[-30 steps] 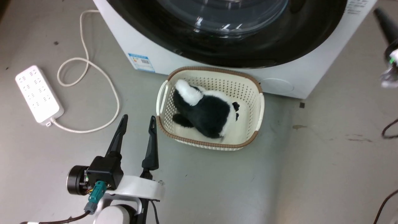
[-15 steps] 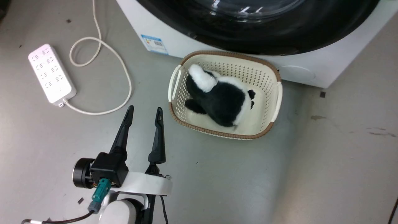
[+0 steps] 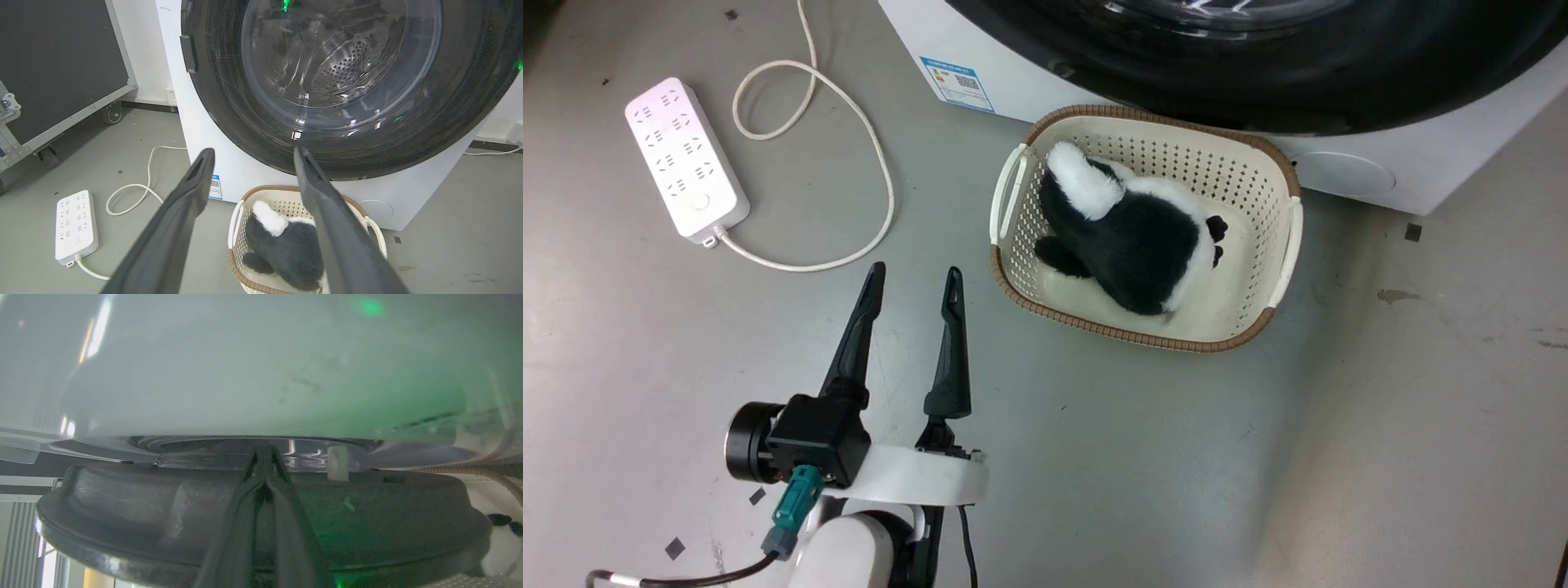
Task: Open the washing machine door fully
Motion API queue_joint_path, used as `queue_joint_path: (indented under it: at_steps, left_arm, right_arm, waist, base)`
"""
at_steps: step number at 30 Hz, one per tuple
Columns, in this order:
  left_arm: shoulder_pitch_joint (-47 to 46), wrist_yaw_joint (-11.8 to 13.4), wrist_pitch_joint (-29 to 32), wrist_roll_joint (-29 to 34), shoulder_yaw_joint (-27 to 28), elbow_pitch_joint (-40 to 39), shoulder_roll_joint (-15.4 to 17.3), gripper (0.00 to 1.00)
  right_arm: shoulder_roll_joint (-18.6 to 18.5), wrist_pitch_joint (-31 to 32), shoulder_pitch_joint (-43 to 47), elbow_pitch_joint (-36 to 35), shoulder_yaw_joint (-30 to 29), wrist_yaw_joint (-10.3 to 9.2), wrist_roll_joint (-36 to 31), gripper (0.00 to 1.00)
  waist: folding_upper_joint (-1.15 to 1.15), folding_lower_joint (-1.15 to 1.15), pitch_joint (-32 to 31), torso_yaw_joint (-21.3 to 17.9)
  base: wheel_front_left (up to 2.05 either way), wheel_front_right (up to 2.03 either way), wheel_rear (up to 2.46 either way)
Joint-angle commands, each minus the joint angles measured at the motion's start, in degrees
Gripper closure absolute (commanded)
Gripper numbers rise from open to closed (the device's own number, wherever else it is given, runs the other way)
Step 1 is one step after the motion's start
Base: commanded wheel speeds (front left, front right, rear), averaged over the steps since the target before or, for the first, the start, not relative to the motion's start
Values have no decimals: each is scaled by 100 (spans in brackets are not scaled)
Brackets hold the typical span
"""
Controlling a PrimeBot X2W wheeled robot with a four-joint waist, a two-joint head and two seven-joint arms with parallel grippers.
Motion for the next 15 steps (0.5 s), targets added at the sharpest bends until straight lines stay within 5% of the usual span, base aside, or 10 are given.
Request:
queue_joint_path:
  at_steps: [1, 15]
  left_arm:
    - [-111, 42, -76, -38, -18, -20, 7, 0]
    - [324, -151, -77, 63, 58, 309, 7, 0]
  right_arm:
    - [46, 230, -87, 171, -35, 6, 154, 100]
    - [878, 760, 2228, -972, -27, 6, 210, 100]
  waist:
    - [0, 0, -39, 16]
    - [0, 0, -1187, -292]
  base:
    - [0, 0, 0]
    - [0, 0, 0]
